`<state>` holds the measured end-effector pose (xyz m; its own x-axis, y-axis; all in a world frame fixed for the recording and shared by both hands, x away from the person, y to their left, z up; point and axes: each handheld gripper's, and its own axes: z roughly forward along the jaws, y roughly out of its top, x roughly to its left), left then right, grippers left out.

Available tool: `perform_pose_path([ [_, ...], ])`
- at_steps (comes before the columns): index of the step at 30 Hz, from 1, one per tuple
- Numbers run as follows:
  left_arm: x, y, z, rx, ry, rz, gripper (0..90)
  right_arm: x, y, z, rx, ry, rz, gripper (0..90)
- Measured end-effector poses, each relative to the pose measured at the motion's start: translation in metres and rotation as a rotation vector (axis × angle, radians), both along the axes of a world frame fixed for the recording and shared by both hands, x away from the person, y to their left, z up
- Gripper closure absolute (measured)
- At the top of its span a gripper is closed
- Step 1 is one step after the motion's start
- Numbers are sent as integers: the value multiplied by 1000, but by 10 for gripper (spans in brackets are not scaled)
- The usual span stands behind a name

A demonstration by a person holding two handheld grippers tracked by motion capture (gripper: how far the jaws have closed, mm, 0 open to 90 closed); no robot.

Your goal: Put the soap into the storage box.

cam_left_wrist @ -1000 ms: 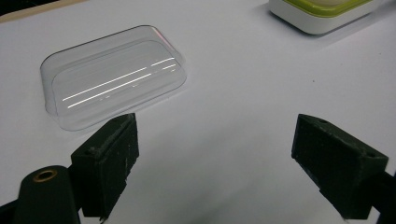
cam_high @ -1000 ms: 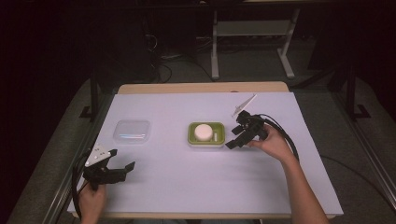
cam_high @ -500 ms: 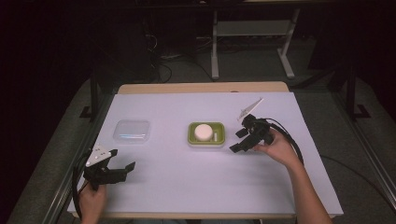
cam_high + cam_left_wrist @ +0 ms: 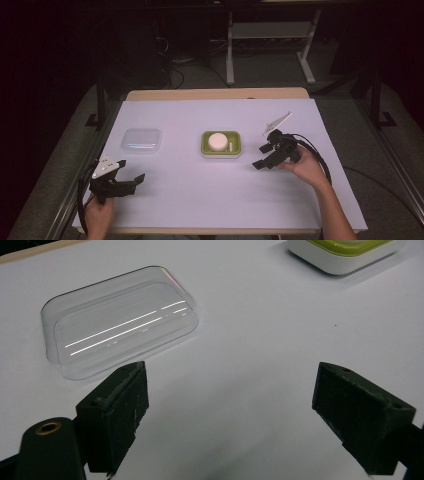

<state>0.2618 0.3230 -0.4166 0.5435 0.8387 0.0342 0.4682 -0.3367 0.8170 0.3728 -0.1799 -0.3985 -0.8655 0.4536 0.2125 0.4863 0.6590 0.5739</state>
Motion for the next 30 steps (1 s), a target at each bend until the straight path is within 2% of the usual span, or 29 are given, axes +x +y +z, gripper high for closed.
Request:
perform_pose_path([
  [30,0,0,-1,4,6,-2,145,-36,-33,-12,3,1,-64,219],
])
